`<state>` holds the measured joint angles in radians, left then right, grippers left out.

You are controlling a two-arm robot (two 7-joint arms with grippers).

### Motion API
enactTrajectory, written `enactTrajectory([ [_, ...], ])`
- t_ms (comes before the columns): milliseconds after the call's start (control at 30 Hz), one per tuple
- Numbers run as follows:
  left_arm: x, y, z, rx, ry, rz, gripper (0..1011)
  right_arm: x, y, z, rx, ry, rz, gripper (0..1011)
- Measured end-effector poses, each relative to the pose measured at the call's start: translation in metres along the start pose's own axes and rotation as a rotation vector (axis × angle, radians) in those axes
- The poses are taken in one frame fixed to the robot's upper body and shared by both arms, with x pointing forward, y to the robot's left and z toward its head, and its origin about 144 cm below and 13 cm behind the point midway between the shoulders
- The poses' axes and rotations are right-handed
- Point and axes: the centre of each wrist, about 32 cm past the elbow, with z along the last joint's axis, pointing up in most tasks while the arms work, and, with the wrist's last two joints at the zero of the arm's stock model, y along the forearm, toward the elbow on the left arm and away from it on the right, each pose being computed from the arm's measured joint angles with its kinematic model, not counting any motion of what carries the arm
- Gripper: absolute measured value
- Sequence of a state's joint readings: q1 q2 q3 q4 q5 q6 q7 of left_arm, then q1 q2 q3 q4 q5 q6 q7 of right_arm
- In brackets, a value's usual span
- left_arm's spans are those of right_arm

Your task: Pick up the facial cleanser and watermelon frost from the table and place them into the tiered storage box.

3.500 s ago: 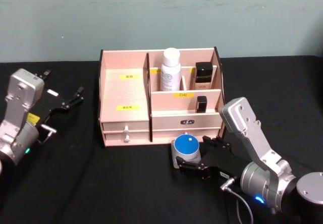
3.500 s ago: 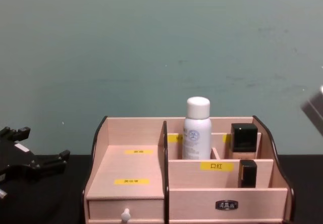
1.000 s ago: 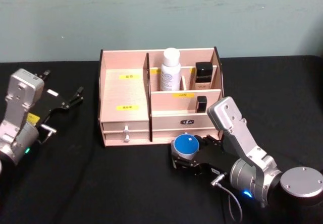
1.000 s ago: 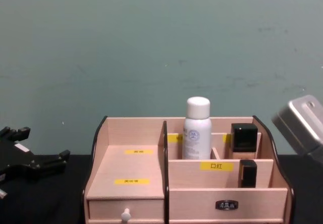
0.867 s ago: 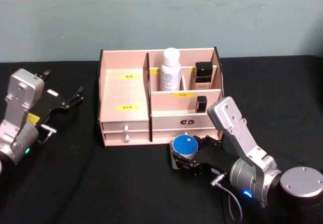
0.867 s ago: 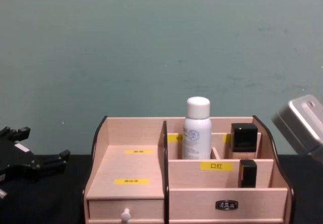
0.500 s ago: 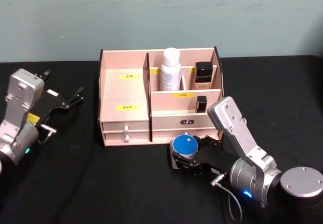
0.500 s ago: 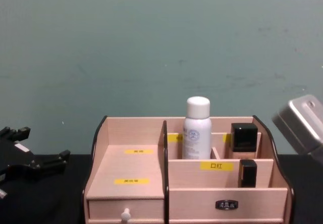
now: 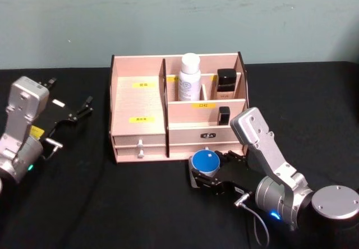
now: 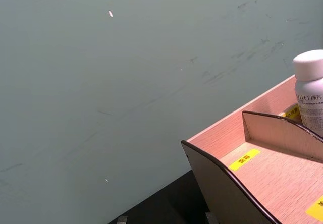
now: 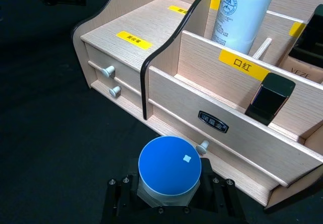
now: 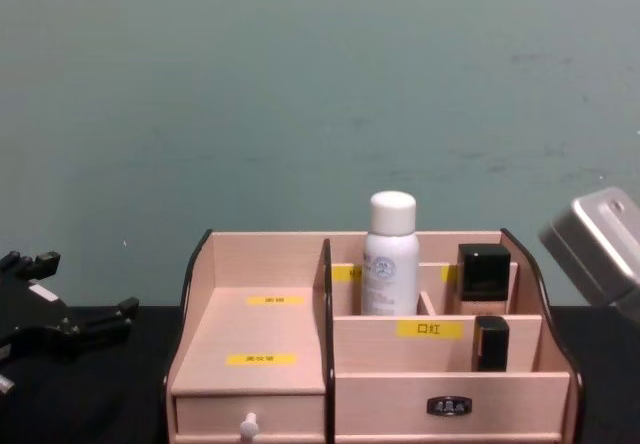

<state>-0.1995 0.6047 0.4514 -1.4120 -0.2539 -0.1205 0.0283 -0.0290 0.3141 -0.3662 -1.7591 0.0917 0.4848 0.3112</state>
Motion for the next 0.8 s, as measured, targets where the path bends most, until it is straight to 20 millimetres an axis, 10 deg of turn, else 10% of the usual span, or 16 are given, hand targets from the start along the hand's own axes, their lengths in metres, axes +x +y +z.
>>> enactTrajectory([
  [800, 0.0000, 0.0000, 0.0000, 0.000, 0.000, 0.000, 1001, 0.0010, -0.0006, -0.0007, 0.005, 0.003, 0.005, 724],
])
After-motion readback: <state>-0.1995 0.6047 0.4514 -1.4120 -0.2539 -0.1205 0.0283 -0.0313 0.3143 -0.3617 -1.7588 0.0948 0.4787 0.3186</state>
